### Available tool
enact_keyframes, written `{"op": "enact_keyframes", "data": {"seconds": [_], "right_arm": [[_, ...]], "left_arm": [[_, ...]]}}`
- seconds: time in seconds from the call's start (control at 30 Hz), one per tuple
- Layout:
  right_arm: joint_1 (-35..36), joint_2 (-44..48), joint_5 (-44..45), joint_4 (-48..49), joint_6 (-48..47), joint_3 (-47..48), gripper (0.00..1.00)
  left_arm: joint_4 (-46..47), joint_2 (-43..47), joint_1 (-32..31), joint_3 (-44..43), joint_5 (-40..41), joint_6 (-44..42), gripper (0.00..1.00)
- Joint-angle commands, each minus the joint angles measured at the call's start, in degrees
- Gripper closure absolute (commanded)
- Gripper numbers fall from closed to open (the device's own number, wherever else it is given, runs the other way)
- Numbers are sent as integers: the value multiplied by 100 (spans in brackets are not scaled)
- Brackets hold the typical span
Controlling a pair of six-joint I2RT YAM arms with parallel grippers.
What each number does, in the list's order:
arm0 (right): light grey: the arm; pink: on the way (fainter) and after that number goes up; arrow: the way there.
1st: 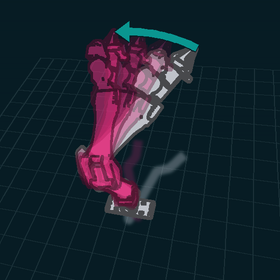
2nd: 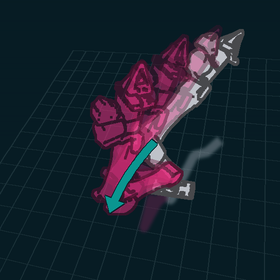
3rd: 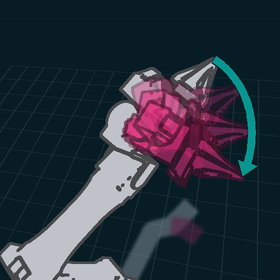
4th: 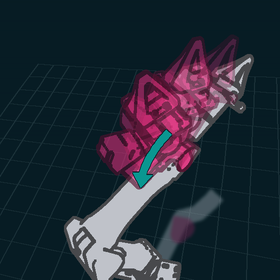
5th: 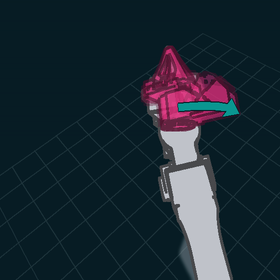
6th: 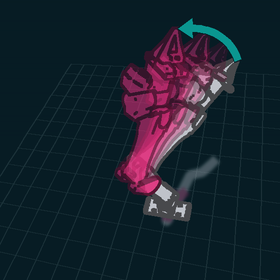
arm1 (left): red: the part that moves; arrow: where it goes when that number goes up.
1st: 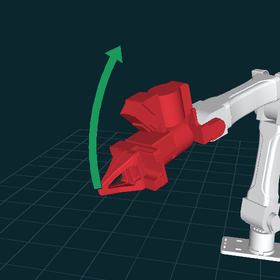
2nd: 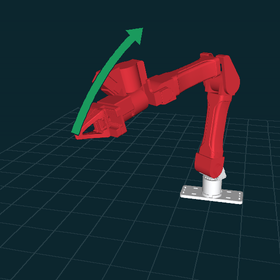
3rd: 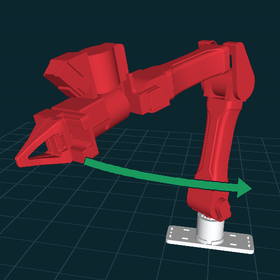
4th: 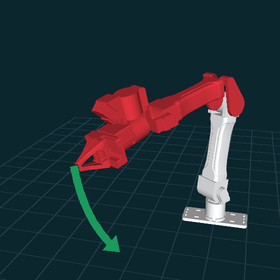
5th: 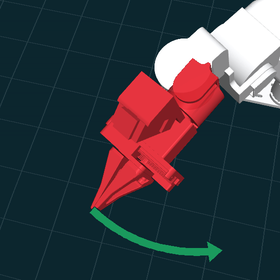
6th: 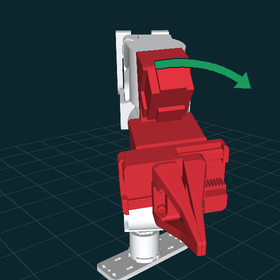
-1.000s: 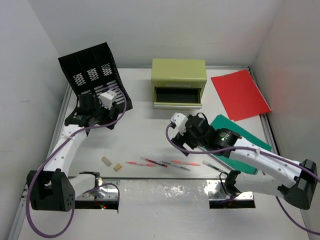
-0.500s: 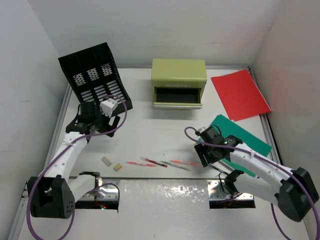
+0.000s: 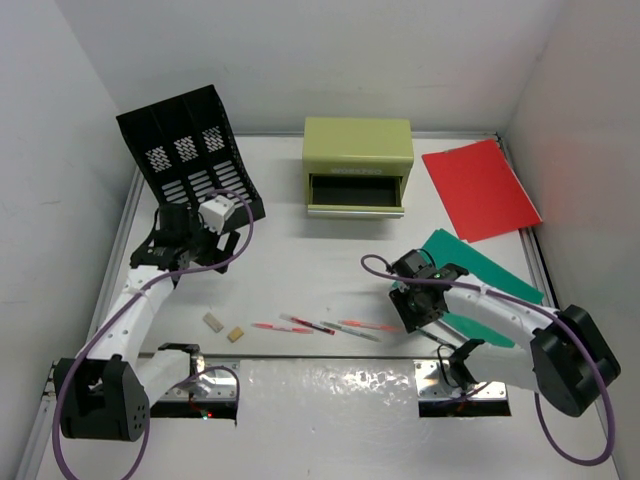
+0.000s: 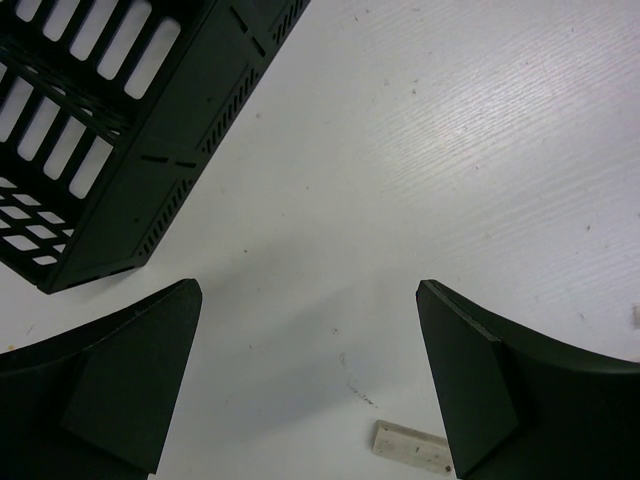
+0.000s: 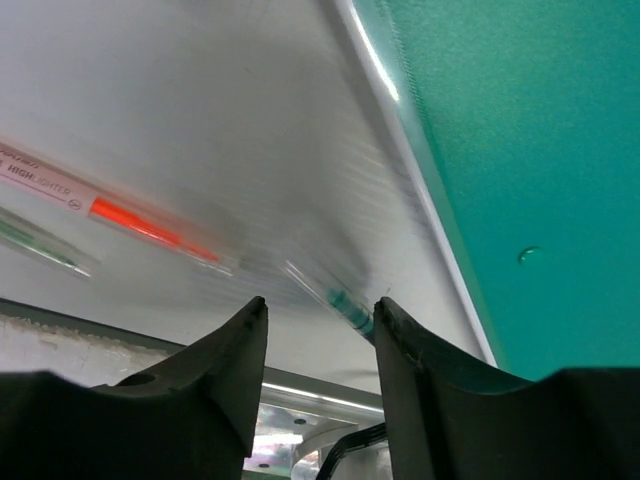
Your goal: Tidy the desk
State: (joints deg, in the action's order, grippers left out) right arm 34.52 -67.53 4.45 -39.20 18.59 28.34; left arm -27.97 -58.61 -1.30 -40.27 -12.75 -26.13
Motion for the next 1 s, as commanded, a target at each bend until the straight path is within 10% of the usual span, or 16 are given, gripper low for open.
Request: {"op": "enact_keyframes", "data": {"seconds": [0.0,0.53,0.97], "right_arm": [[-156,-50,-4,-123,-171,321,55],[-244,-1008,-41,-97,-207,444,63],[-279,-1711,548,-290,-576,1235,100]], "left_arm": [[265,148,16,-69,-96,-24,12],[169,403,16,-95,-113,-59,12],[81,385,16,-121,-43,-112,12]]}}
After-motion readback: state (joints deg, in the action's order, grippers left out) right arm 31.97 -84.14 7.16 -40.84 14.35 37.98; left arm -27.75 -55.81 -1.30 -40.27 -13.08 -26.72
